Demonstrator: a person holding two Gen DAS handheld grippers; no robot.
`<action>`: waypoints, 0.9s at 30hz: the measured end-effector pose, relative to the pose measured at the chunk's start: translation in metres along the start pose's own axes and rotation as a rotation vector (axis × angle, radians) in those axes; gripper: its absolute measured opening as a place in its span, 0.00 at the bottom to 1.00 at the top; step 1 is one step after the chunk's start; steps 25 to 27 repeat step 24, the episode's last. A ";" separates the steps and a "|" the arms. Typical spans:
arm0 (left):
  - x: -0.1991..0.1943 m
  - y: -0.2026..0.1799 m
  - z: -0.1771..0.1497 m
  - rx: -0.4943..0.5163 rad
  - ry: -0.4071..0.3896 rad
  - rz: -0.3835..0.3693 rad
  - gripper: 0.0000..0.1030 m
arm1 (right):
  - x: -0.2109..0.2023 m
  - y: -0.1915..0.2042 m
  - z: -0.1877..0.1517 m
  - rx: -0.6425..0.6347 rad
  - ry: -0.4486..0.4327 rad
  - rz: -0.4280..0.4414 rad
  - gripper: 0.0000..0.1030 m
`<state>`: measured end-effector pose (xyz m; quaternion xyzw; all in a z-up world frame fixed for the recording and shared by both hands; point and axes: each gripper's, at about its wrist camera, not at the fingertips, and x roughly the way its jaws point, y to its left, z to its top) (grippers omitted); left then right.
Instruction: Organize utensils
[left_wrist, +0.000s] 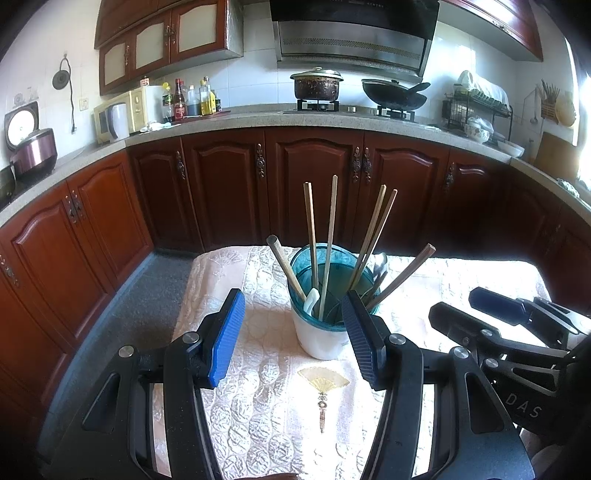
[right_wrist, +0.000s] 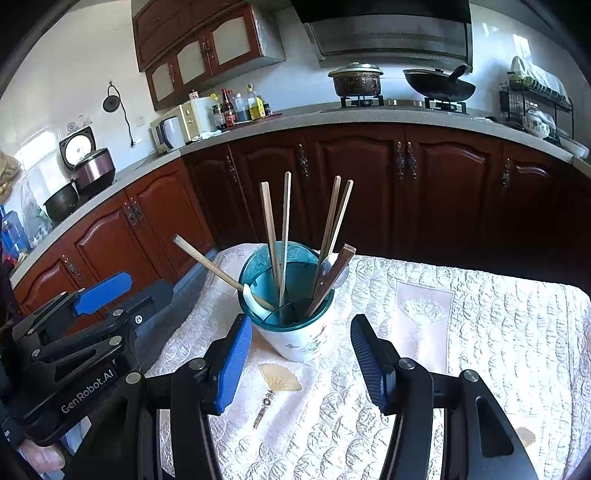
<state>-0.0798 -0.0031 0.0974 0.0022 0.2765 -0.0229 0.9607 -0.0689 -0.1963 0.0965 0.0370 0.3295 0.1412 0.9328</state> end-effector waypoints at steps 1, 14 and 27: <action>0.000 0.000 0.000 0.000 0.000 0.000 0.53 | 0.000 0.000 0.000 0.000 0.000 0.000 0.52; 0.004 0.001 0.002 -0.004 0.002 0.004 0.53 | 0.005 -0.001 0.000 -0.002 0.010 -0.001 0.52; 0.008 0.000 -0.002 -0.002 0.002 -0.018 0.53 | 0.012 -0.008 -0.004 0.005 0.026 -0.015 0.52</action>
